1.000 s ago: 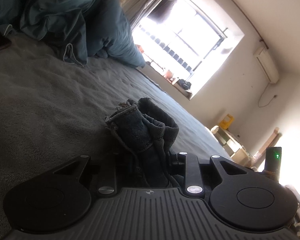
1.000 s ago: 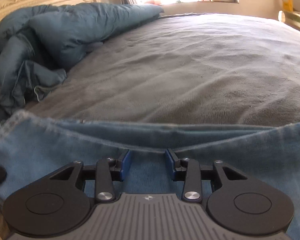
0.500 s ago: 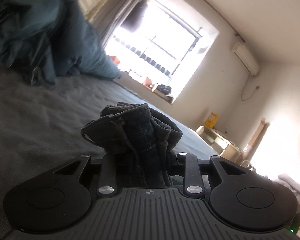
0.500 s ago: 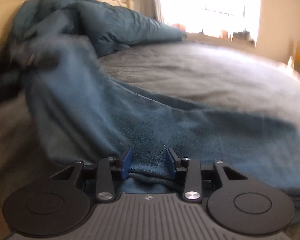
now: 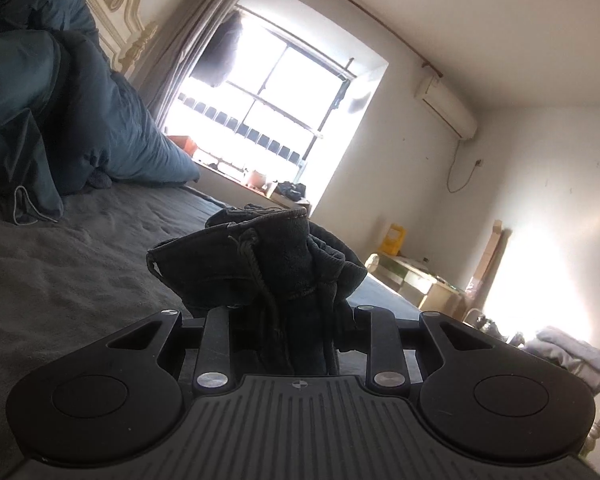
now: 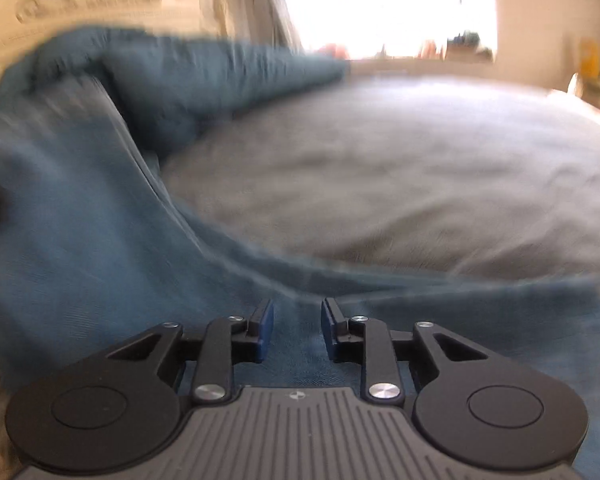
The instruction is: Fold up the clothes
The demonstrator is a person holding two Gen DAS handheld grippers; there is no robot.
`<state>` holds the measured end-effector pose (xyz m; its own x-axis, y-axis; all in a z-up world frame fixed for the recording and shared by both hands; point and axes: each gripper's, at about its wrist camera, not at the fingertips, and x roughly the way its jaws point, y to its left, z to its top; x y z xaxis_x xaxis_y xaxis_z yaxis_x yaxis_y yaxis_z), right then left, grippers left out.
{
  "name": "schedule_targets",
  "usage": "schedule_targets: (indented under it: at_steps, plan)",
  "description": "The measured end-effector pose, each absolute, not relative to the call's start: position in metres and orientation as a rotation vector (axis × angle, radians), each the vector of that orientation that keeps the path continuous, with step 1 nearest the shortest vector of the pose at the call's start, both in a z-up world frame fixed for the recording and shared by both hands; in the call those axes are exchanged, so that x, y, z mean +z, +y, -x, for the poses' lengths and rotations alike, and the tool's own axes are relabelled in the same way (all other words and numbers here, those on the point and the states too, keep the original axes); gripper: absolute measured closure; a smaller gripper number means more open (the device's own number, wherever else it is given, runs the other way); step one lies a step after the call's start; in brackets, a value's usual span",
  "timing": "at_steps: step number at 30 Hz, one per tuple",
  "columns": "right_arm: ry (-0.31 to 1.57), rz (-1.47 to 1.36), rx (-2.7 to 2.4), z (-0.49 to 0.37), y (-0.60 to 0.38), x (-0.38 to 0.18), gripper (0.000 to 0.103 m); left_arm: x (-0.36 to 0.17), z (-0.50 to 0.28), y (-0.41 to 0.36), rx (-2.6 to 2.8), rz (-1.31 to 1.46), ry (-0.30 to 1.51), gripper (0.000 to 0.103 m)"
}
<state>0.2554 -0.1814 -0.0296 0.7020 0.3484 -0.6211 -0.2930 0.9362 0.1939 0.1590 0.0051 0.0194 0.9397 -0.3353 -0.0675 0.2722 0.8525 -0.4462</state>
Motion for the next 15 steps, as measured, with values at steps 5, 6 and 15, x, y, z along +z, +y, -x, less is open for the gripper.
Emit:
schedule_targets:
  at_steps: [5,6,15]
  plan:
    - [0.694,-0.144,0.364,-0.250,-0.195,-0.025,0.078,0.022,-0.157,-0.002,-0.354,0.410,0.121,0.076]
    - [0.676,-0.151,0.364,-0.246,-0.198,-0.021,0.078,0.022,-0.157,-0.002,-0.361,0.411,0.121,0.076]
    - [0.722,-0.224,0.350,-0.277,-0.207,-0.025,0.080,0.023,-0.163,-0.008,-0.381,0.405,0.125,0.076]
